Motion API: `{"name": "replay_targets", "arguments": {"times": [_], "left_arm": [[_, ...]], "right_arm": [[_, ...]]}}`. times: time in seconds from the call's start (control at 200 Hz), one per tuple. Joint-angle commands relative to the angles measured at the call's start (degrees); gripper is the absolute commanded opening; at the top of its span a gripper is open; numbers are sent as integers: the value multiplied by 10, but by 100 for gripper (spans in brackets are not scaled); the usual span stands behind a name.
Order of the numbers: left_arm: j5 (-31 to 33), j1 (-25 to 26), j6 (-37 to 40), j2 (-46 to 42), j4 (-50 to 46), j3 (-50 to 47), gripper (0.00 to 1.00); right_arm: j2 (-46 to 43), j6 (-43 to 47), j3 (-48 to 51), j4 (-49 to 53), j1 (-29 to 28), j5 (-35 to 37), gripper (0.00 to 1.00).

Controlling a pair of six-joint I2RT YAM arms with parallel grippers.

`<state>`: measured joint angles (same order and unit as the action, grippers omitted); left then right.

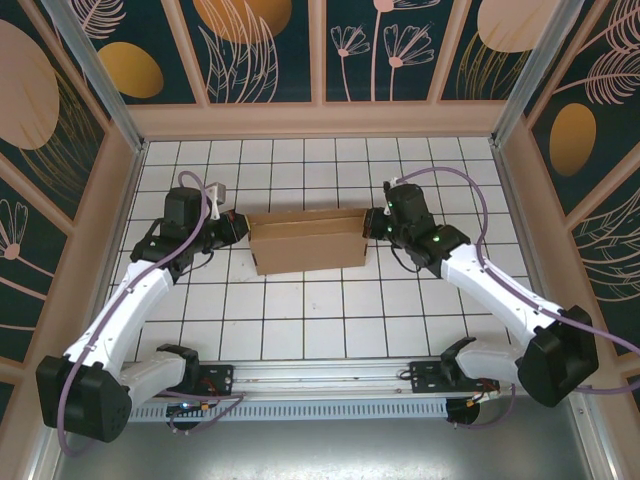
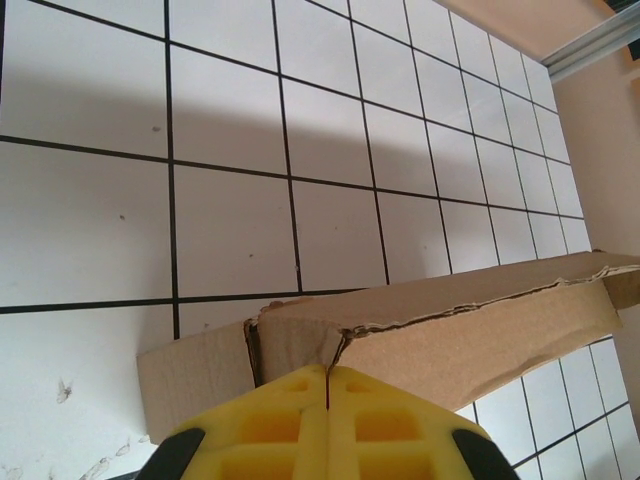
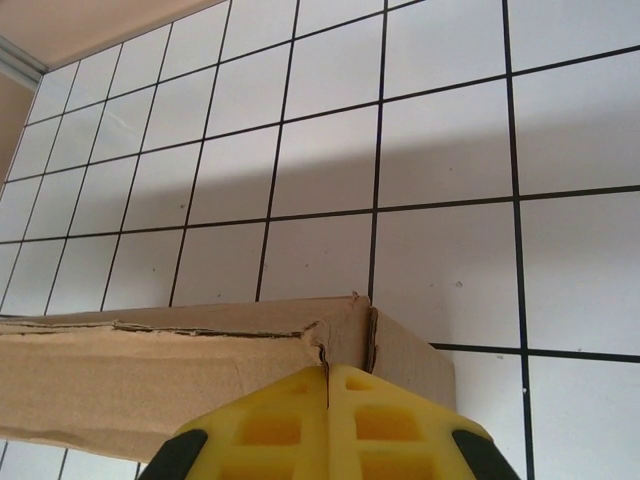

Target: Fold the paper box

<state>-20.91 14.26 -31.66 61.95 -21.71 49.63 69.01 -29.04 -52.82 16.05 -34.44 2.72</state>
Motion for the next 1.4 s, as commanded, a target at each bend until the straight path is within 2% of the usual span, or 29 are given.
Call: {"name": "replay_targets", "arguments": {"times": [0.0, 0.1, 0.35, 0.821, 1.071, 1.396], "left_arm": [[-3, 1, -10, -13, 3, -17, 0], [-7, 0, -11, -17, 10, -24, 0], [37, 1, 17, -27, 7, -43, 0], [58, 11, -23, -65, 49, -143, 0], [71, 12, 15, -61, 32, -104, 0], [63, 12, 41, -49, 24, -81, 0]], "right_arm": [[-16, 6, 24, 8, -10, 34, 0], [-20, 10, 31, 2, -14, 33, 0], [-21, 34, 39, -10, -29, 49, 0], [-58, 86, 109, -73, -40, 55, 0], [-94, 137, 58, -69, -37, 2, 23], [-106, 117, 32, -73, 28, -90, 34]]}}
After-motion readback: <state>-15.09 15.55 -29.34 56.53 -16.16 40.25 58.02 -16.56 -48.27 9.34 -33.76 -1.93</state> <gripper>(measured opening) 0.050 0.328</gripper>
